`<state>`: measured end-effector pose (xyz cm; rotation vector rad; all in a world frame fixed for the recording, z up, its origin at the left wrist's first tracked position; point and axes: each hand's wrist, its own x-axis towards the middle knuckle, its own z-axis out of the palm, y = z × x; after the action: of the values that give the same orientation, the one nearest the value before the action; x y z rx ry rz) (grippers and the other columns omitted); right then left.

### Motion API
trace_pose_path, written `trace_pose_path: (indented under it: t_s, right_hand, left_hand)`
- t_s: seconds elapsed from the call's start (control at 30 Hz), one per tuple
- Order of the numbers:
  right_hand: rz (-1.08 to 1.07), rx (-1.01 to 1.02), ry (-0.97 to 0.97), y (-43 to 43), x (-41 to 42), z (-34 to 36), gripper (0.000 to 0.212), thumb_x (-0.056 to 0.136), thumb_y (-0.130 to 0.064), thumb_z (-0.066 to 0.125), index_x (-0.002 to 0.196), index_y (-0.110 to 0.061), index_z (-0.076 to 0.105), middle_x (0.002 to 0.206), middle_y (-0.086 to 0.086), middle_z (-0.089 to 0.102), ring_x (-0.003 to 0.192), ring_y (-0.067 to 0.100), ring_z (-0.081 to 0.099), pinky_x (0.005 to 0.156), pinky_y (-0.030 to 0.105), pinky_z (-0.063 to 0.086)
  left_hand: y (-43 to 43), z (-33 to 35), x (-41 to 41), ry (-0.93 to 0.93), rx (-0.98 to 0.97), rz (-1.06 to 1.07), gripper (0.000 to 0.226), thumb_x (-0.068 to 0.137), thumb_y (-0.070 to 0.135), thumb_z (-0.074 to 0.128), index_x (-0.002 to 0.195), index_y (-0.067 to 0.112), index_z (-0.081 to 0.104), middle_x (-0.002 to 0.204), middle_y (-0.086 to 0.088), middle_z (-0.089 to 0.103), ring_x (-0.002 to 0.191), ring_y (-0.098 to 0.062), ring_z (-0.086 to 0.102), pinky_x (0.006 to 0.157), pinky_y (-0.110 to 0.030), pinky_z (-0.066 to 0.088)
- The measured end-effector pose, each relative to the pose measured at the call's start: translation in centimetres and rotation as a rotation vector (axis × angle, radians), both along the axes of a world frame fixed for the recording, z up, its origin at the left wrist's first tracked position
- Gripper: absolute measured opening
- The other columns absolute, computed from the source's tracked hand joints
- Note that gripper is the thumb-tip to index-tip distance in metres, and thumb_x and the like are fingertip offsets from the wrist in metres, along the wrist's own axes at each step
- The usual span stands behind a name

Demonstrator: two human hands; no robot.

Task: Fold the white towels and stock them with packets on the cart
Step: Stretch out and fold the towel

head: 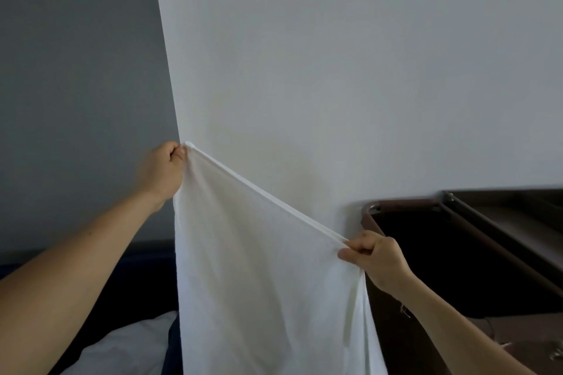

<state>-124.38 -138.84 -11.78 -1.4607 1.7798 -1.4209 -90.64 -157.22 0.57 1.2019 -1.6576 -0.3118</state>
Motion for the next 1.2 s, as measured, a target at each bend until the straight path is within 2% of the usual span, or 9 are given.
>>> trace_pose_path:
  t_s: [0.13, 0.2, 0.3, 0.4, 0.5, 0.63, 0.73, 0.97, 1.2]
  right_hand:
    - [-0.012, -0.004, 0.095, 0.0, 0.2, 0.4, 0.046, 0.084, -0.016, 0.077, 0.11, -0.045, 0.052, 0.069, -0.006, 0.054, 0.063, 0.004, 0.053, 0.064, 0.01, 0.046]
    - [-0.035, 0.061, 0.196, 0.0, 0.3, 0.8, 0.015, 0.088, -0.024, 0.073, 0.09, -0.034, 0.062, 0.069, -0.007, 0.057, 0.064, 0.009, 0.054, 0.06, 0.013, 0.045]
    - [-0.081, 0.049, 0.18, -0.2, 0.3, 0.6, 0.02, 0.09, -0.026, 0.07, 0.071, -0.024, 0.064, 0.065, -0.007, 0.057, 0.058, 0.008, 0.051, 0.057, 0.019, 0.041]
    - [-0.095, 0.029, 0.1, -0.5, 1.5, 1.6, 0.024, 0.091, -0.025, 0.07, 0.068, -0.02, 0.066, 0.056, -0.008, 0.058, 0.055, 0.009, 0.051, 0.057, 0.028, 0.042]
    - [0.043, 0.037, 0.234, -1.5, 4.2, 3.4, 0.018, 0.089, -0.027, 0.071, 0.077, -0.013, 0.07, 0.074, 0.0, 0.067, 0.068, 0.013, 0.057, 0.068, 0.031, 0.048]
    - [0.128, 0.042, 0.432, -2.5, 6.7, 5.5, 0.023, 0.092, -0.028, 0.066, 0.07, -0.033, 0.058, 0.078, -0.008, 0.062, 0.073, 0.01, 0.055, 0.071, 0.026, 0.046]
    - [0.106, 0.051, 0.429, -2.4, 6.8, 5.7, 0.017, 0.092, -0.029, 0.066, 0.075, -0.028, 0.064, 0.078, -0.006, 0.063, 0.072, 0.01, 0.056, 0.065, 0.021, 0.042]
    - [0.112, -0.017, 0.177, -2.3, 7.4, 5.4, 0.011, 0.084, -0.025, 0.076, 0.074, -0.026, 0.072, 0.07, -0.011, 0.07, 0.067, 0.001, 0.064, 0.066, 0.015, 0.051]
    - [0.207, 0.05, 0.258, -2.0, 6.2, 4.7, 0.012, 0.085, -0.03, 0.075, 0.092, -0.029, 0.065, 0.081, 0.002, 0.07, 0.074, 0.015, 0.066, 0.075, 0.027, 0.052]
  left_hand:
    - [-0.1, -0.2, -0.6, 0.033, -0.013, 0.057, 0.037, 0.106, 0.023, 0.036, 0.072, 0.011, 0.041, 0.067, -0.002, 0.043, 0.061, -0.017, 0.037, 0.053, -0.032, 0.027]
    - [0.1, -0.2, -1.2, 0.044, -0.018, 0.091, 0.034, 0.106, 0.023, 0.035, 0.077, 0.008, 0.043, 0.068, -0.002, 0.043, 0.062, -0.018, 0.039, 0.053, -0.032, 0.027]
    - [0.8, -0.2, -2.0, 0.039, -0.024, 0.137, 0.028, 0.106, 0.018, 0.033, 0.094, 0.001, 0.051, 0.08, -0.007, 0.051, 0.077, -0.026, 0.049, 0.064, -0.034, 0.033]
    - [2.4, -1.2, -3.6, -0.204, -0.04, 0.141, 0.022, 0.102, 0.015, 0.038, 0.102, 0.003, 0.055, 0.1, -0.021, 0.06, 0.093, -0.039, 0.06, 0.079, -0.04, 0.043]
    - [6.3, -3.6, -7.5, -0.459, 0.005, -0.089, 0.018, 0.103, 0.024, 0.037, 0.101, 0.012, 0.05, 0.106, -0.017, 0.058, 0.096, -0.039, 0.06, 0.081, -0.04, 0.043]
    - [9.1, -6.6, -10.3, -0.507, 0.013, -0.54, 0.039, 0.105, 0.023, 0.034, 0.143, 0.023, 0.041, 0.135, -0.003, 0.058, 0.122, -0.021, 0.055, 0.103, -0.035, 0.043]
    - [9.2, -7.7, -10.0, -0.478, 0.08, -0.628, 0.035, 0.105, 0.023, 0.035, 0.133, 0.026, 0.057, 0.126, 0.006, 0.063, 0.115, -0.007, 0.056, 0.102, -0.033, 0.045]
    - [9.8, -8.3, -8.8, -0.471, 0.189, -0.65, 0.031, 0.095, 0.049, 0.055, 0.114, 0.025, 0.062, 0.101, 0.011, 0.066, 0.092, -0.005, 0.062, 0.086, -0.031, 0.052]
    - [9.0, -6.8, -8.5, -0.374, 0.08, -0.609, 0.02, 0.098, 0.033, 0.058, 0.096, 0.018, 0.07, 0.088, 0.007, 0.068, 0.084, -0.008, 0.062, 0.082, -0.035, 0.05]
